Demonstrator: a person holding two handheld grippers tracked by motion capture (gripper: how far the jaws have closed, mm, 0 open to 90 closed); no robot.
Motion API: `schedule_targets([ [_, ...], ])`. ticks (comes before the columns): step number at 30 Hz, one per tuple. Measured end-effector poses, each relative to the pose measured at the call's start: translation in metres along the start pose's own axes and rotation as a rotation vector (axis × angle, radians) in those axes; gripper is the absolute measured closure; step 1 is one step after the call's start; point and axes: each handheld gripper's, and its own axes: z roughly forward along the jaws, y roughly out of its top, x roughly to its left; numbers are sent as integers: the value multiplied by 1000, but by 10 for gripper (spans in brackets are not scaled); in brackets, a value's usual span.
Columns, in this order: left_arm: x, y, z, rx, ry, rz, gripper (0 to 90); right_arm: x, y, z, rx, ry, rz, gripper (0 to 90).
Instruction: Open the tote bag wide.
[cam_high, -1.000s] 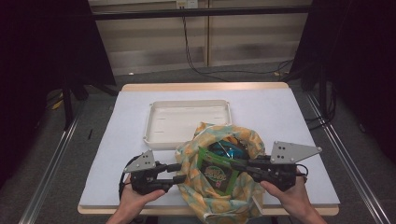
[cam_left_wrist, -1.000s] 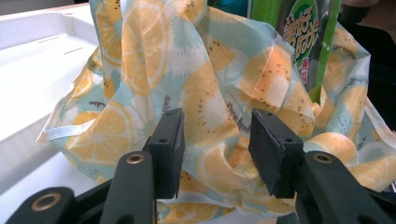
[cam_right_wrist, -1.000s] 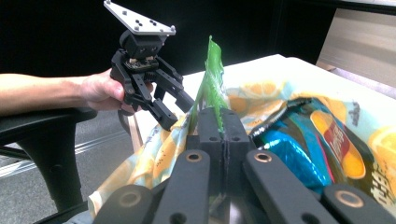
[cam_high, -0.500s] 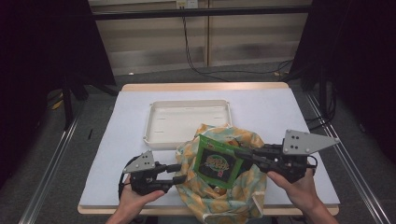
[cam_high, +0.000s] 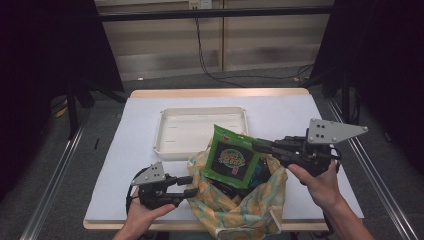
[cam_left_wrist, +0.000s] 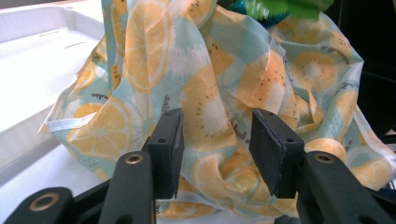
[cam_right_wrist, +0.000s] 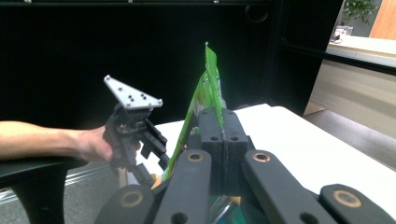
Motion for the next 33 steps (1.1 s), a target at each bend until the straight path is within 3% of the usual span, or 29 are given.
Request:
schedule_targets([
  [12, 0, -1, 0, -5, -3, -2, 512, -26, 23, 8, -9, -1, -18, 900],
  [16, 1, -2, 0, -1, 2, -12, 509, -39, 32, 13, -15, -3, -18, 900],
  [22, 3, -3, -1, 3, -3, -14, 505, -70, 42, 26, -13, -11, 2, 900],
  [33, 4, -7, 3, 30, -22, -17, 506, -94, 63, 44, -21, -10, -3, 900],
])
